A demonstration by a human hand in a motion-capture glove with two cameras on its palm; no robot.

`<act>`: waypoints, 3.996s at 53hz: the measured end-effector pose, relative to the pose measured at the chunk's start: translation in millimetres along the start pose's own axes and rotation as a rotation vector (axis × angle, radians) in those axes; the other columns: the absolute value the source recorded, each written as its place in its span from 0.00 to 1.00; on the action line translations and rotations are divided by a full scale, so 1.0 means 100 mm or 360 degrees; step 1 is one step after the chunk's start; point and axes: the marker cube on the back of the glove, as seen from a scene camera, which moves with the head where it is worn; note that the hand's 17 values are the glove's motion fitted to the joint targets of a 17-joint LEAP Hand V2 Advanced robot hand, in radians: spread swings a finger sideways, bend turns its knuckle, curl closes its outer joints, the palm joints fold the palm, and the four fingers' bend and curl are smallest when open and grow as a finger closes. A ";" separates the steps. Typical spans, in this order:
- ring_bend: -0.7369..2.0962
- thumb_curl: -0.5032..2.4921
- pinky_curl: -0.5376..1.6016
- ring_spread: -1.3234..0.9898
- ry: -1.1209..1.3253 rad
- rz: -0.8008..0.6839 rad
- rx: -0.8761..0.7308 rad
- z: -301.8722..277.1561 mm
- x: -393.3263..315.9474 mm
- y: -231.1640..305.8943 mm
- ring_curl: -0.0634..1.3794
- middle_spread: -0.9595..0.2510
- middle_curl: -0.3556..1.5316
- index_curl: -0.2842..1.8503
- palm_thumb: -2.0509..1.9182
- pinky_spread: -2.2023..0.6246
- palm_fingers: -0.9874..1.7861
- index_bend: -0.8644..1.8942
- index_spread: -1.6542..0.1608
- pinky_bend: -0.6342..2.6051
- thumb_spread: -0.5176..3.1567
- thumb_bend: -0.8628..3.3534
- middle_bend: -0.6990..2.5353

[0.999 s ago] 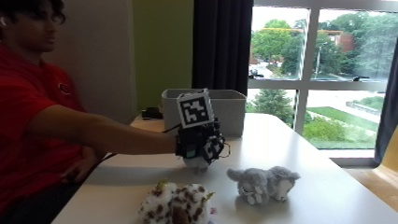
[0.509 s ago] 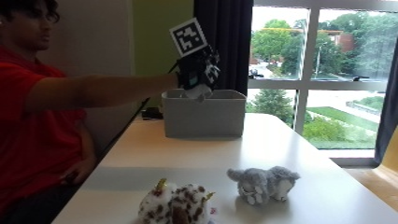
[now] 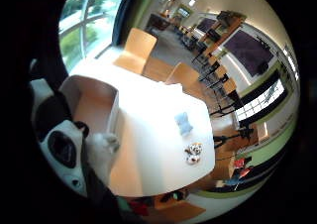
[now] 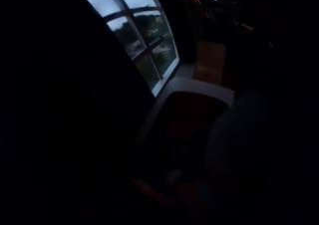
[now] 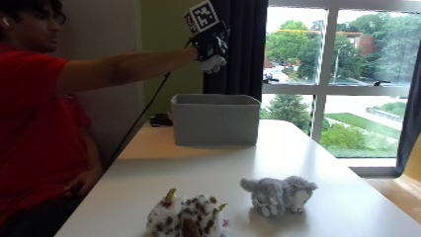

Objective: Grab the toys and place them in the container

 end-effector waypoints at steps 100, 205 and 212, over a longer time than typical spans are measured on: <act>0.41 0.25 0.40 0.52 0.0231 0.0887 -0.0708 1.09 3.70 2.54 0.21 0.67 0.40 0.33 0.50 0.79 0.35 0.38 0.70 0.49 0.44 0.19 0.28; 0.65 0.45 0.43 0.39 0.0306 0.0769 -0.0460 0.87 3.13 1.98 0.40 0.43 0.51 0.50 0.68 0.61 0.77 0.44 0.64 0.49 0.28 0.22 0.42; 0.65 0.47 0.43 0.39 0.0286 0.0647 -0.0416 0.74 2.64 1.52 0.40 0.43 0.51 0.51 0.67 0.61 0.77 0.43 0.63 0.48 0.27 0.21 0.42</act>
